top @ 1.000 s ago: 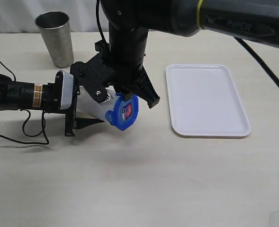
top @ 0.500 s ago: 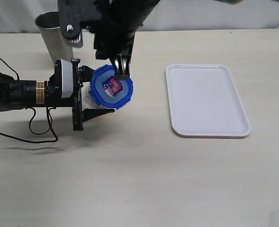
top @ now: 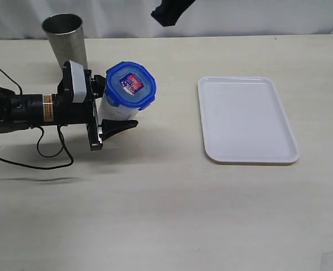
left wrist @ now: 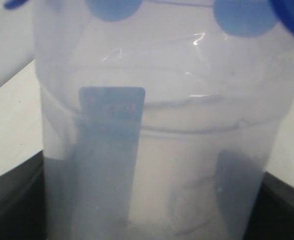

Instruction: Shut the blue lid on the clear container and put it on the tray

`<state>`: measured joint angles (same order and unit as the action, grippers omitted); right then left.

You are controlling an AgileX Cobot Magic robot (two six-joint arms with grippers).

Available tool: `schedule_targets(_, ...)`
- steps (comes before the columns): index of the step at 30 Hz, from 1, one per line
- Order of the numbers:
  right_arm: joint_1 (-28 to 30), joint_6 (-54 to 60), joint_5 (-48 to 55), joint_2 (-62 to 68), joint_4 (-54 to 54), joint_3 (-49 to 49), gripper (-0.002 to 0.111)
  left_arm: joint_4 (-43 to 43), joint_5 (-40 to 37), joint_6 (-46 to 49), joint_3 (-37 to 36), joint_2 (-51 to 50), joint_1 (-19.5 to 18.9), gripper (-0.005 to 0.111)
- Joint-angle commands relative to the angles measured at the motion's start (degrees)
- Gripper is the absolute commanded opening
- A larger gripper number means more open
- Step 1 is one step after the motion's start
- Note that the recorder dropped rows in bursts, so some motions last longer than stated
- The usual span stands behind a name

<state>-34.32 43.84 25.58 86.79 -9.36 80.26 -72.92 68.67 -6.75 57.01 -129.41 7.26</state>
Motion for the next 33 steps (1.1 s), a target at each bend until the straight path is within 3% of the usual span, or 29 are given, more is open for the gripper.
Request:
schedule_targets(1, 0.3, -7.7, -20.9, -11.4, -0.5, -15.3, 0.005, 1.6, 1.3, -1.2, -0.3, 0.2, 0.1, 0.0)
schedule_targets(13, 0.3, -13.4, -54.7, -42.7, -9.4, -55.5, 0.005, 2.1, 1.3, -2.5, -0.3, 0.2, 0.1, 0.0)
schedule_targets(18, 0.3, -14.4, -56.7, -60.2, -12.2, -69.8, 0.005, 2.1, 1.3, -2.5, -0.3, 0.2, 0.1, 0.0)
schedule_targets(26, 0.3, -18.3, -55.5, -85.2, -12.2, -77.0, 0.005, 2.1, 1.3, -2.5, -0.3, 0.2, 0.1, 0.0)
schedule_targets(33, 0.3, -19.0, -55.7, -86.8, -12.2, -77.0, 0.005, 2.1, 1.3, -2.5, -0.3, 0.2, 0.1, 0.0)
